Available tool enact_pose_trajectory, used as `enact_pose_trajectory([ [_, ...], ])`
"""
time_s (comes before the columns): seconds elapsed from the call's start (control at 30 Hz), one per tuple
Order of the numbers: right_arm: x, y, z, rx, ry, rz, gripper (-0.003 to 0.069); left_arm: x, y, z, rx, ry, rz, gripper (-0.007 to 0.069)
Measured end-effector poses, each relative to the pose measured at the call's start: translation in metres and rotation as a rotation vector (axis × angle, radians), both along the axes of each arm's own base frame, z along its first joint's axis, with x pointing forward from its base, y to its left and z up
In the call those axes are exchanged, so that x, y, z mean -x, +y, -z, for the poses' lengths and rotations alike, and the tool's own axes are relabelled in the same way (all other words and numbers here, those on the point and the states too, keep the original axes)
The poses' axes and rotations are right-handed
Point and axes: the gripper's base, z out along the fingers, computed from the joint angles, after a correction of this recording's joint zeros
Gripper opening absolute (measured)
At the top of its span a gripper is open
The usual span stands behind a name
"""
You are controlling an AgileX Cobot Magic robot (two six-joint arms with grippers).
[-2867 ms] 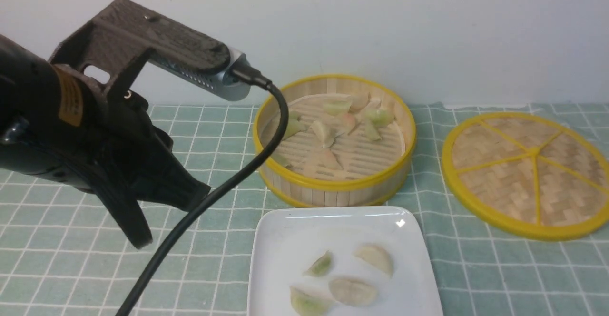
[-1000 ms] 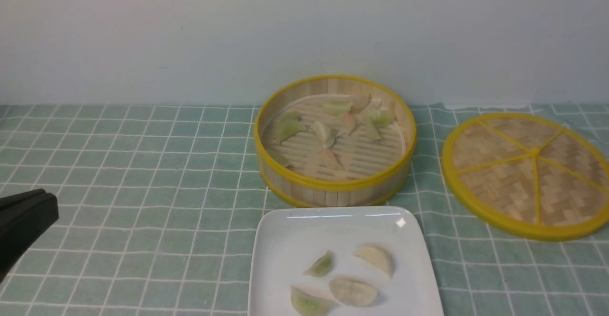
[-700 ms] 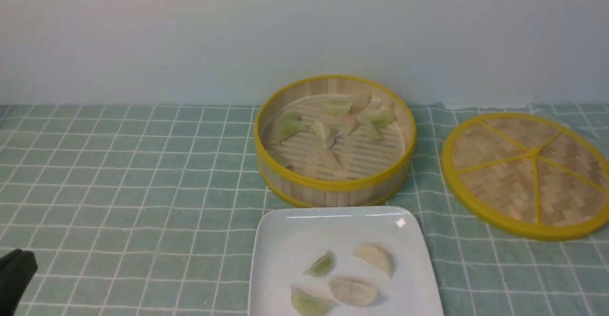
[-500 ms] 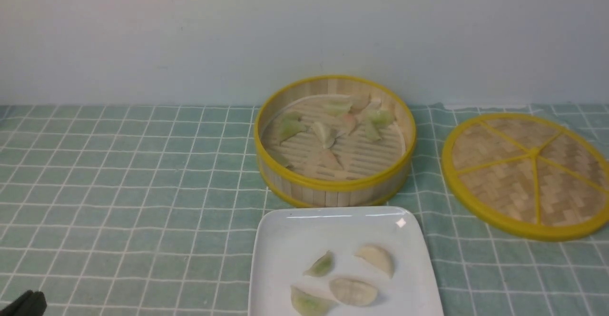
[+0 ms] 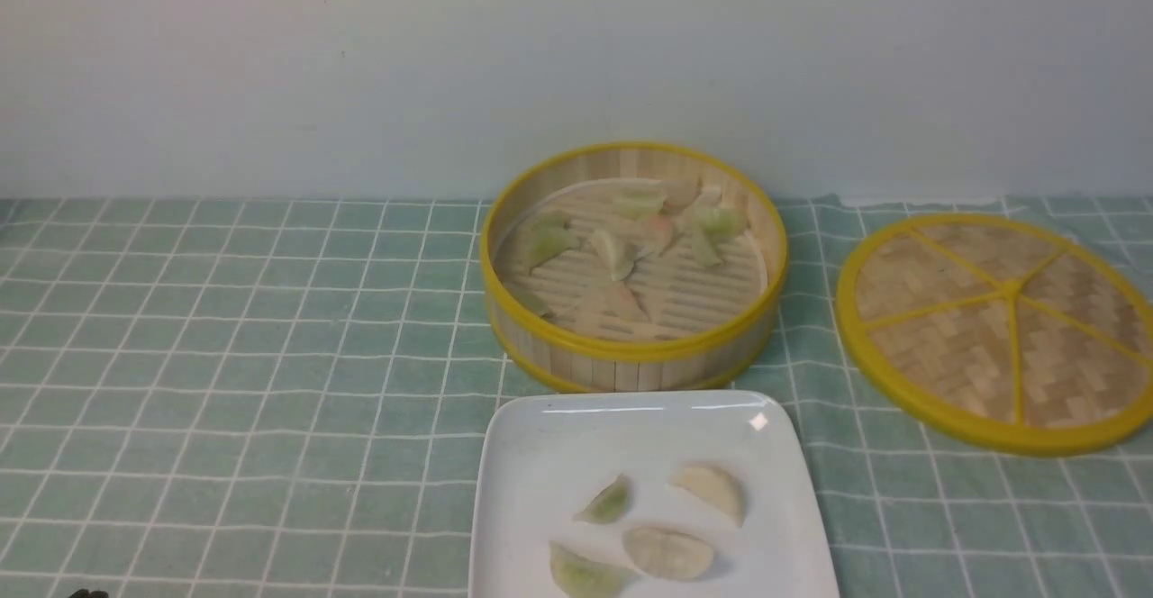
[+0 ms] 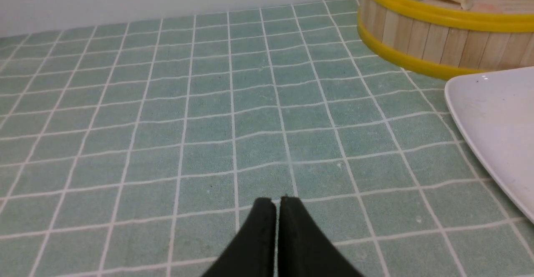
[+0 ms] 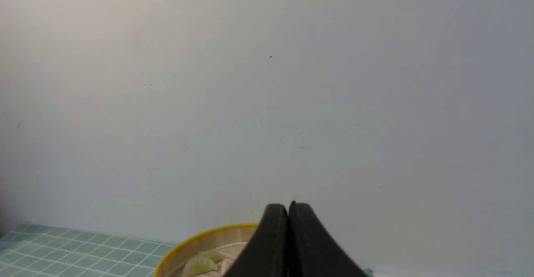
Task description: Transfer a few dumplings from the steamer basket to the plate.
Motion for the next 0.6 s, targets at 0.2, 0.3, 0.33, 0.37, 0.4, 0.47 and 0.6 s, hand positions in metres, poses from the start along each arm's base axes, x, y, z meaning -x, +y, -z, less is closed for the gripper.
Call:
enact_pose_trajectory([
  [0.2, -0.0001, -0.0001, 0.0004, 0.001, 0.005, 0.001, -0.0013, 0.0000, 0.0000, 0.0000, 0.000, 0.000, 0.000, -0.0006],
  [0.3, -0.0003, -0.0003, 0.0013, 0.005, 0.014, 0.004, -0.0013, 0.0000, 0.0000, 0.0000, 0.000, 0.000, 0.000, -0.0006],
  [0.33, -0.0003, -0.0003, 0.0013, 0.005, 0.014, 0.004, -0.0013, 0.0000, 0.0000, 0.0000, 0.000, 0.000, 0.000, -0.0006],
  [0.37, -0.0003, -0.0003, 0.0013, 0.005, 0.014, 0.004, -0.0013, 0.0000, 0.0000, 0.0000, 0.000, 0.000, 0.000, -0.0006],
  [0.4, -0.0003, -0.0003, 0.0013, 0.005, 0.014, 0.004, -0.0013, 0.0000, 0.0000, 0.0000, 0.000, 0.000, 0.000, -0.0006],
  [0.47, -0.0003, -0.0003, 0.0014, 0.005, 0.015, 0.004, -0.0013, 0.0000, 0.0000, 0.0000, 0.000, 0.000, 0.000, -0.0006],
  [0.6, -0.0004, -0.0003, 0.0016, 0.005, 0.017, 0.005, -0.0013, 0.0000, 0.0000, 0.0001, 0.000, 0.001, 0.000, -0.0006],
])
